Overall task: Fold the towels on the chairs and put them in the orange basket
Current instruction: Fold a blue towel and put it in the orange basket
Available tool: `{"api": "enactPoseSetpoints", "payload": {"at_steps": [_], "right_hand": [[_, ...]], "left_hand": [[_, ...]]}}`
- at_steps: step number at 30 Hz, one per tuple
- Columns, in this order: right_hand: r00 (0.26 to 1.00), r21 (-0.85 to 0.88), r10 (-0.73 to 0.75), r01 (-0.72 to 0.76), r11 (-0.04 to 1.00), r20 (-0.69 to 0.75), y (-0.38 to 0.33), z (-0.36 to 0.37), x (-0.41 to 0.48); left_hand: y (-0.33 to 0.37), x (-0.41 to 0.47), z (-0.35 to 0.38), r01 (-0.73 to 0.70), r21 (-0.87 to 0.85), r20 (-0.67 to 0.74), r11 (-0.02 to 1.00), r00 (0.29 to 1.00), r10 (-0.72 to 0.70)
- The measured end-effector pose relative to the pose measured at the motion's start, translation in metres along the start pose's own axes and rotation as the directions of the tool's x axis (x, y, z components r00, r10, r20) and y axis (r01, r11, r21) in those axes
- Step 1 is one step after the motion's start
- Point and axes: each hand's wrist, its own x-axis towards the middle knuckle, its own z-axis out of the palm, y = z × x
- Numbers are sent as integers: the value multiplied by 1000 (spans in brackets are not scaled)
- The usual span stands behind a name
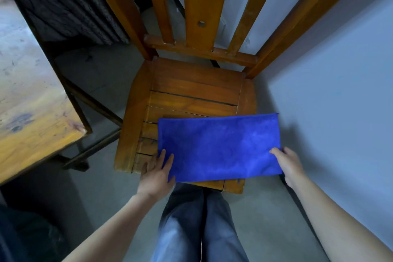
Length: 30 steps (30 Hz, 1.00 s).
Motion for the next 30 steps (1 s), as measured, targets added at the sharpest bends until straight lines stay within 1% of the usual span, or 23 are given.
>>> {"api": "enactPoseSetpoints", "payload": {"at_steps": [1,3,4,5,6,7,9,11,12,14,18,19,23,27,28,29,30], "right_hand": [[999,-110,-48,48,993,-3,-4,-3,-4],[981,-321,-191,177,930,-13,-16,-3,-18],[965,-385,-263,242,891,-3,-23,1,-30],[945,-410,-328,304,860,12,-29,6,-44],[926,-410,-376,357,839,39,-35,13,-57],[906,-403,-416,412,817,82,-38,22,-70],[855,-371,-470,518,770,218,-41,45,-91],[816,-335,-472,571,749,334,-44,72,-106],[804,-335,-458,580,742,378,-45,86,-111],[791,-334,-422,583,741,444,-47,113,-117],[776,-299,-365,562,771,514,-47,152,-123],[773,-296,-356,558,775,524,-46,159,-123],[775,-283,-337,539,793,534,-42,174,-123],[737,-283,-287,543,790,612,-38,176,-116],[743,-314,-294,559,767,602,-37,174,-114],[759,-368,-337,589,720,557,-35,171,-110],[766,-451,-423,633,630,484,-34,166,-107]], "left_hand": [[1,0,-1,-10,-27,-5,1000,1000,10],[2,2,-2,-12,-123,-37,992,999,8],[2,3,-2,0,-211,-56,977,998,-12],[1,3,-3,19,-318,-68,948,997,-43],[1,4,-6,35,-445,-74,895,994,-76],[1,5,-9,43,-581,-77,813,991,-108],[0,5,-16,39,-809,-66,586,985,-156],[0,6,-23,54,-923,-23,382,981,-194],[0,7,-26,68,-949,3,307,979,-205],[-1,8,-33,98,-973,52,210,976,-213],[1,4,-43,112,-993,104,35,977,-187],[1,4,-44,113,-993,108,17,976,-190],[-5,5,-39,107,-994,103,8,974,-204],[-6,6,-38,71,-997,73,-18,978,-194],[-6,7,-37,72,-997,75,-20,976,-206],[-6,9,-35,77,-997,73,8,969,-234],[-7,11,-31,88,-992,60,88,958,-279]]}}
